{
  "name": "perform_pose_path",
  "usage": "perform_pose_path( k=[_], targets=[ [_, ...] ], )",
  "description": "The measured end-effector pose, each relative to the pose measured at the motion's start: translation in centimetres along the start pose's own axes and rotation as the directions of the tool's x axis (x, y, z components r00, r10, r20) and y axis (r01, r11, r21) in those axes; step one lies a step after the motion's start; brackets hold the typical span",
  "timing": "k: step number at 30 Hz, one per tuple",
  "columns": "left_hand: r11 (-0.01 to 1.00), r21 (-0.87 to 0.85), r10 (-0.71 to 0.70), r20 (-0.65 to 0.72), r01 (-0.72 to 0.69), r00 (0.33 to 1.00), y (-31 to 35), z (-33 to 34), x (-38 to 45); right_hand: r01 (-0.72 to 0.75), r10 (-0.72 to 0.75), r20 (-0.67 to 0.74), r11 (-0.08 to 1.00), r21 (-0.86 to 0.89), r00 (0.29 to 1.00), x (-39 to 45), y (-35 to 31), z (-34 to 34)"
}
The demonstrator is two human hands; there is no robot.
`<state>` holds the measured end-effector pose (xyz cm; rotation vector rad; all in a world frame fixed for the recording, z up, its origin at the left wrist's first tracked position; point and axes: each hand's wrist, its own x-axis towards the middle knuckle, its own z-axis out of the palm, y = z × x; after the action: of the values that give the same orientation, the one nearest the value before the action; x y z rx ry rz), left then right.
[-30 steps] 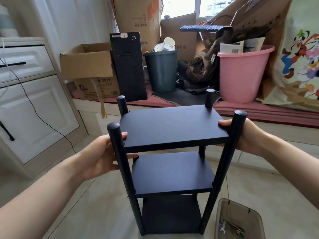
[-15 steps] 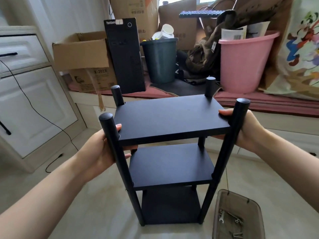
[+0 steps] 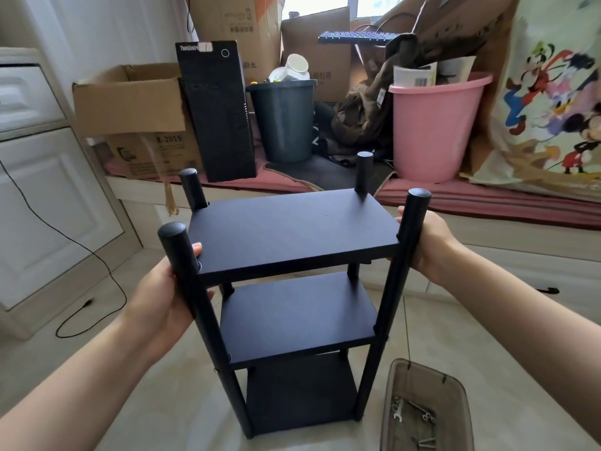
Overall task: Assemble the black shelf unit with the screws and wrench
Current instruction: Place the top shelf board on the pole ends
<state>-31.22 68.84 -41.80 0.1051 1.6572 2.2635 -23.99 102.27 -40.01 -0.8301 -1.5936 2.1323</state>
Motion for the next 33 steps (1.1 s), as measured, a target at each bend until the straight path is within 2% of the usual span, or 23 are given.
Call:
perform_pose_path(
  k=[4, 6, 8, 10, 12, 14, 16, 18, 22, 26, 30, 33],
  targets=[
    [0.999, 0.002, 0.052, -0.021, -0.052, 0.998, -0.2, 0.6, -0.6, 0.079, -0.087, -0.038, 0.979, -0.186, 0.995, -0.3, 0.1, -0.3],
    [0.997, -0.002, 0.082, -0.032, -0.082, 0.996, -0.5, 1.0, -1.1, 0.085, -0.108, -0.09, 0.97, -0.226, 0.99, -0.4, 0.7, -0.5],
    [0.992, -0.02, 0.124, -0.035, -0.125, 0.992, -0.8, 1.4, -1.6, 0.063, -0.117, -0.21, 0.967, -0.248, 0.971, -0.5, 1.5, -0.7],
    [0.985, -0.029, 0.17, -0.019, -0.17, 0.985, -1.1, 2.0, -2.2, 0.017, -0.074, -0.252, 0.975, -0.222, 0.965, -1.7, 2.4, -0.5],
    [0.977, -0.054, 0.204, -0.018, -0.204, 0.979, -1.4, 2.9, -3.1, -0.055, 0.034, -0.158, 0.989, -0.136, 0.987, -3.8, 3.1, 0.7],
    [0.971, -0.104, 0.21, -0.049, -0.214, 0.977, -1.9, 3.5, -3.8, -0.134, 0.137, 0.03, 0.989, -0.069, 0.99, -6.2, 3.4, 2.7],
    [0.969, -0.143, 0.192, -0.07, -0.2, 0.979, -2.4, 4.0, -4.4, -0.18, 0.19, 0.223, 0.981, -0.065, 0.956, -8.3, 3.5, 4.9],
    [0.97, -0.158, 0.173, -0.074, -0.183, 0.982, -3.0, 4.6, -5.0, -0.2, 0.211, 0.348, 0.977, -0.07, 0.913, -9.7, 3.4, 7.1],
    [0.969, -0.183, 0.155, -0.075, -0.167, 0.985, -3.6, 6.1, -6.5, -0.287, 0.258, 0.365, 0.957, 0.028, 0.895, -11.0, 2.9, 10.1],
    [0.969, -0.21, 0.112, -0.088, -0.128, 0.99, -3.8, 7.2, -7.3, -0.347, 0.268, 0.383, 0.925, 0.154, 0.884, -11.0, 2.8, 10.2],
    [0.964, -0.255, 0.081, 0.006, -0.077, 0.997, -4.3, 8.0, -8.3, -0.364, 0.25, 0.43, 0.908, 0.207, 0.868, -10.6, 2.6, 8.8],
    [0.971, -0.238, 0.03, 0.062, -0.014, 0.998, -4.4, 8.2, -8.6, -0.345, 0.237, 0.458, 0.923, 0.168, 0.857, -9.8, 2.3, 7.9]
  ],
)
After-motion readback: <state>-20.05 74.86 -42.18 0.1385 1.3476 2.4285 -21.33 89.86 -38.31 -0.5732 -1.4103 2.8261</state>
